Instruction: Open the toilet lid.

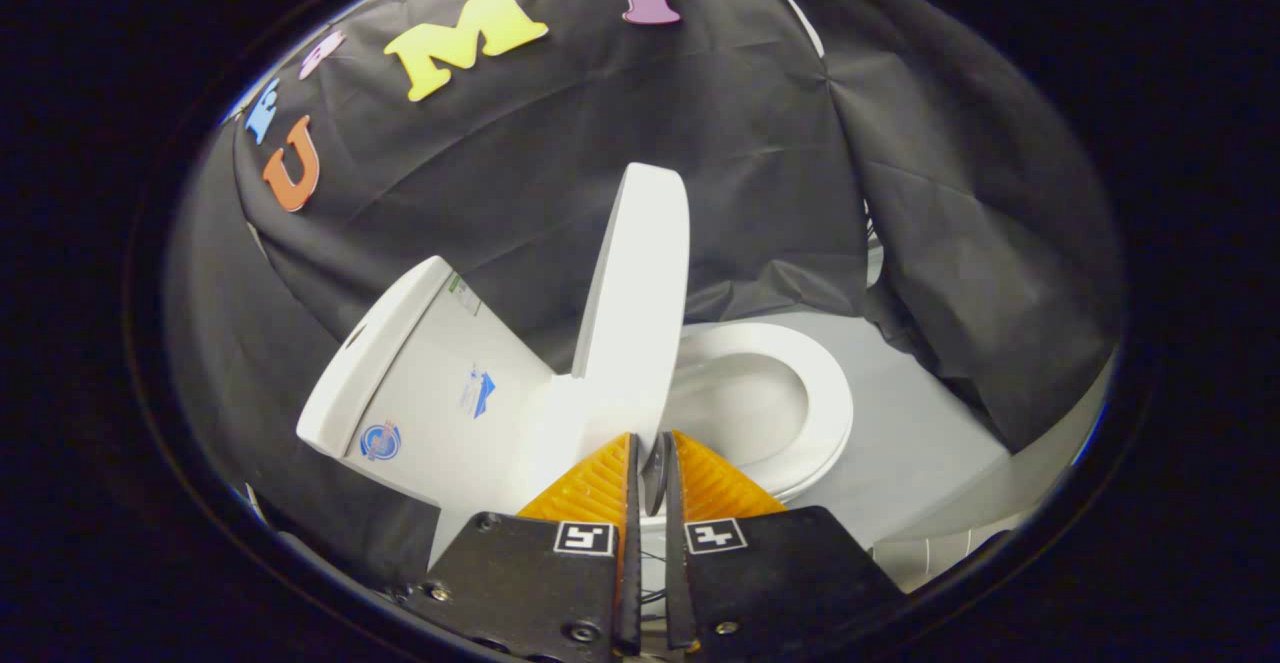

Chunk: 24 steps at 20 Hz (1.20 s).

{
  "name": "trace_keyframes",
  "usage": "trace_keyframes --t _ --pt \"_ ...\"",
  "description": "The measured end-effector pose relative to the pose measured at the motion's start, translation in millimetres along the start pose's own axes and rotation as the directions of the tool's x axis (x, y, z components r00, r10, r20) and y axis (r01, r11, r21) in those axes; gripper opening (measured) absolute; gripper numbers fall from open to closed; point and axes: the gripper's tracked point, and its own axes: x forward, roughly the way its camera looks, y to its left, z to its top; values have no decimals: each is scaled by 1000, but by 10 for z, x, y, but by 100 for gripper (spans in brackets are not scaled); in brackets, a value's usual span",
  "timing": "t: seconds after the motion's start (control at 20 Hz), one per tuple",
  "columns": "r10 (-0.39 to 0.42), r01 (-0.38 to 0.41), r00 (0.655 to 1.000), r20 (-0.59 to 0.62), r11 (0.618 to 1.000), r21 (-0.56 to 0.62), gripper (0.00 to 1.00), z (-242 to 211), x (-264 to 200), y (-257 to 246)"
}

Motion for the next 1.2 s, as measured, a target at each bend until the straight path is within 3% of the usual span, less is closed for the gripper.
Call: trace_keyframes --t 0.65,1.2 --pt "63 -59 998 29 990 -128 13 21 -63 562" --pt "4 17 997 78 961 -275 13 -21 -106 1007"
